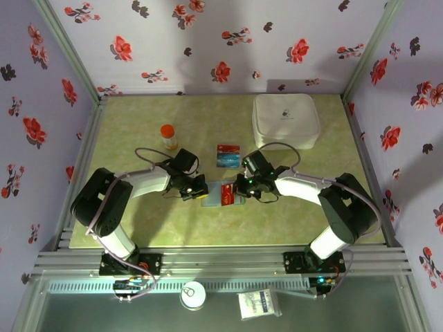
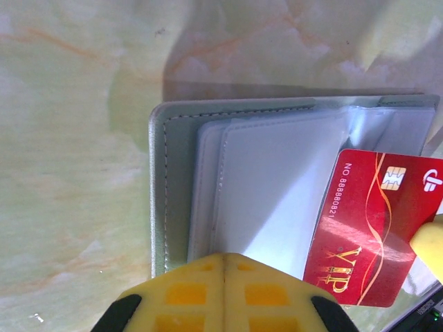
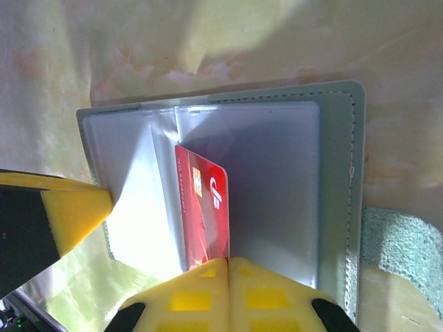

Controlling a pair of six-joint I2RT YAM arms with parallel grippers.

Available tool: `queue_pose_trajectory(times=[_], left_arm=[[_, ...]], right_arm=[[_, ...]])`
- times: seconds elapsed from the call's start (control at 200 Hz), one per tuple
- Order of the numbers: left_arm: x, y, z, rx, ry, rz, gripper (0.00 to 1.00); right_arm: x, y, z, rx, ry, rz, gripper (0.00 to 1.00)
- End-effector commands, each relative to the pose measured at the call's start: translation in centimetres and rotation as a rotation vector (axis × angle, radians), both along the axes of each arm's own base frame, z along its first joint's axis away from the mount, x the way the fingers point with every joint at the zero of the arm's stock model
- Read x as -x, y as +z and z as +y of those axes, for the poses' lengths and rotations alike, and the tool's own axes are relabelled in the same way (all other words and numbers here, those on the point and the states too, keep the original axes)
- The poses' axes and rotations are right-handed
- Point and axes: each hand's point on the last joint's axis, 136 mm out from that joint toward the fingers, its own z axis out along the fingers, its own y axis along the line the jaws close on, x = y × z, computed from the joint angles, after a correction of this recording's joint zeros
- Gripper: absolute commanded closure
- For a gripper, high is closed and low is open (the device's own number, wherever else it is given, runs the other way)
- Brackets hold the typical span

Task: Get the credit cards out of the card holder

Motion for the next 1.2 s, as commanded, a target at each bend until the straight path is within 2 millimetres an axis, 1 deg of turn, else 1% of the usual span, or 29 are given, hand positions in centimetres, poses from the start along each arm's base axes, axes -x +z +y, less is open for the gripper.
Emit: queue_pose_trajectory(times=[0.0,0.17,0.515,0.78,1.195], left_arm=[[0.6,-0.1,0.1,0.004,-0.008,0.005,1.00],[0.6,0.0,-0.1,0.022,-0.010,0.002,1.00],[0.4,0.4,-0.4,0.042,-0.016,-0.011,1.00],[0.2,0.6,-0.6,0.054,-0.017,-0.021,1.00],[0.2,0.4,-0.5,0.052,-0.022,-0.020,1.00]], right_arm=[[-0.1,-0.1,-1.1,0.077,0.000,0.002,0.95],[-0.6,0.3,-1.1,0.113,0.000,-0.011,0.95],[-0.5,0.6,-0.9,0.218,0.048,-0.025,0.95],[-0.5,1.0,0.1,0.252,0.079,-0.038,0.94],[-0.6,2.3,0.5,0.281,0.084,-0.077,0.94]])
